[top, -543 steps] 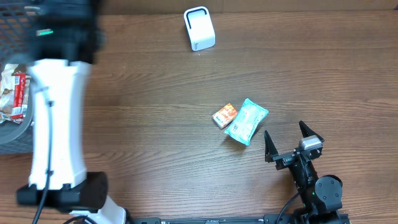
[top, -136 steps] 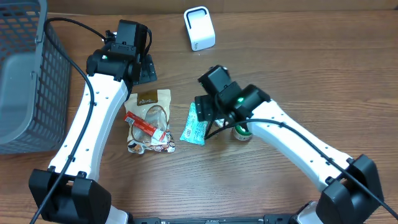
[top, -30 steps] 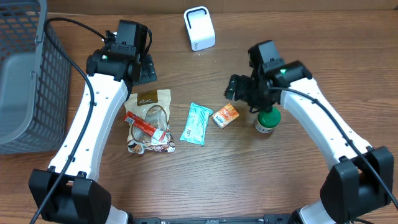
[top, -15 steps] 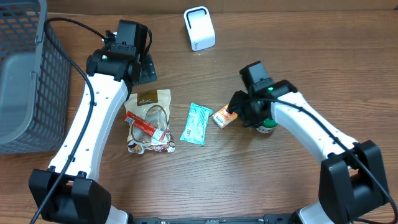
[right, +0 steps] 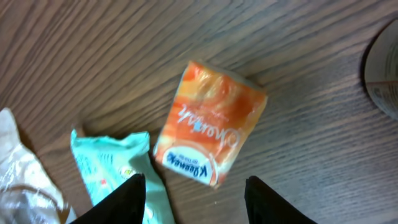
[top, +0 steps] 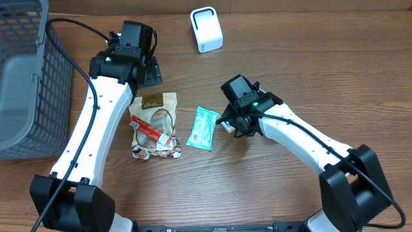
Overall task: Scan the item barcode
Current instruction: 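Lower the right gripper and grasp the orange Kleenex box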
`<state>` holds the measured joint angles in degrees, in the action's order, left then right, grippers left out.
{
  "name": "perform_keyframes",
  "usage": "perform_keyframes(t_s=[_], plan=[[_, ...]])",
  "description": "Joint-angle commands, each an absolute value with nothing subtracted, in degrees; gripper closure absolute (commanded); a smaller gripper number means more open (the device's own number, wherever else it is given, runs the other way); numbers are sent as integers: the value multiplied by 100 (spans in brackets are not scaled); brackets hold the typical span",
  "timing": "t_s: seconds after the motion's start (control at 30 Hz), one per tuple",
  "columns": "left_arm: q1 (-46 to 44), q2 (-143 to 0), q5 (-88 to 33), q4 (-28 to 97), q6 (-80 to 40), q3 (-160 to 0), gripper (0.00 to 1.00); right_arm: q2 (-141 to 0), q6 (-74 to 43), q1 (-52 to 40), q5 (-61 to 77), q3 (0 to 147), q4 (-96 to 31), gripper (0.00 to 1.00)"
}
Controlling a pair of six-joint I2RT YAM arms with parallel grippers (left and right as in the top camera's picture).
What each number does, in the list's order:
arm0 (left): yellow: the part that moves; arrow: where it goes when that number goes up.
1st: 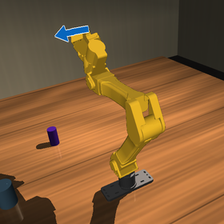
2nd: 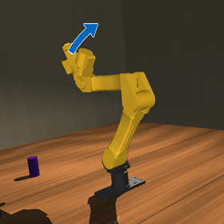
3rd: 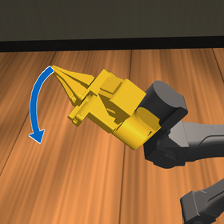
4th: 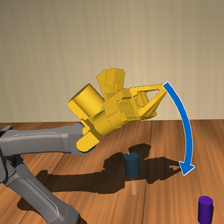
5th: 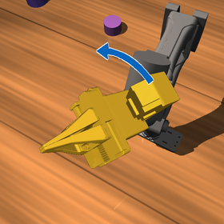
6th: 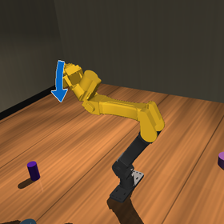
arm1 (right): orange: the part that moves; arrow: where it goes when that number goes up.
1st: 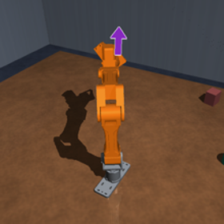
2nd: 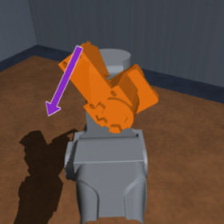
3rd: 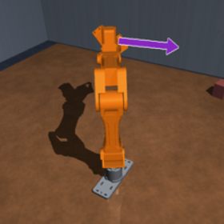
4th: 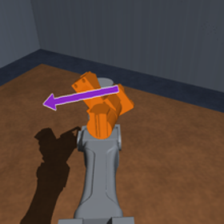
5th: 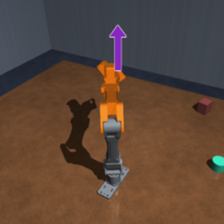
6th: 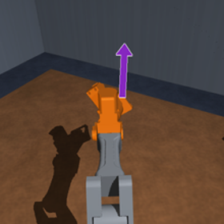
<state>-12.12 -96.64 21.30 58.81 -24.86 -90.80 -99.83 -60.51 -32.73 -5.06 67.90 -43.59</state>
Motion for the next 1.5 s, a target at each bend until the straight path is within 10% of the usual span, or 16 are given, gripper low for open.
perform_keyframes(t_s=[0.0, 0.23, 1.47], plan=[[-1203, -9588, 2220, 5889, -2377, -9166, 0, -10269, -6329, -3273, -768, 6770, -4307, 48], [-1203, -9588, 2220, 5889, -2377, -9166, 0, -10418, -6337, -3273, -725, 6770, -4313, 62], [-1203, -9588, 2220, 5889, -2377, -9166, 0, -10396, -6925, -2687, -180, 6335, -3765, 65]])
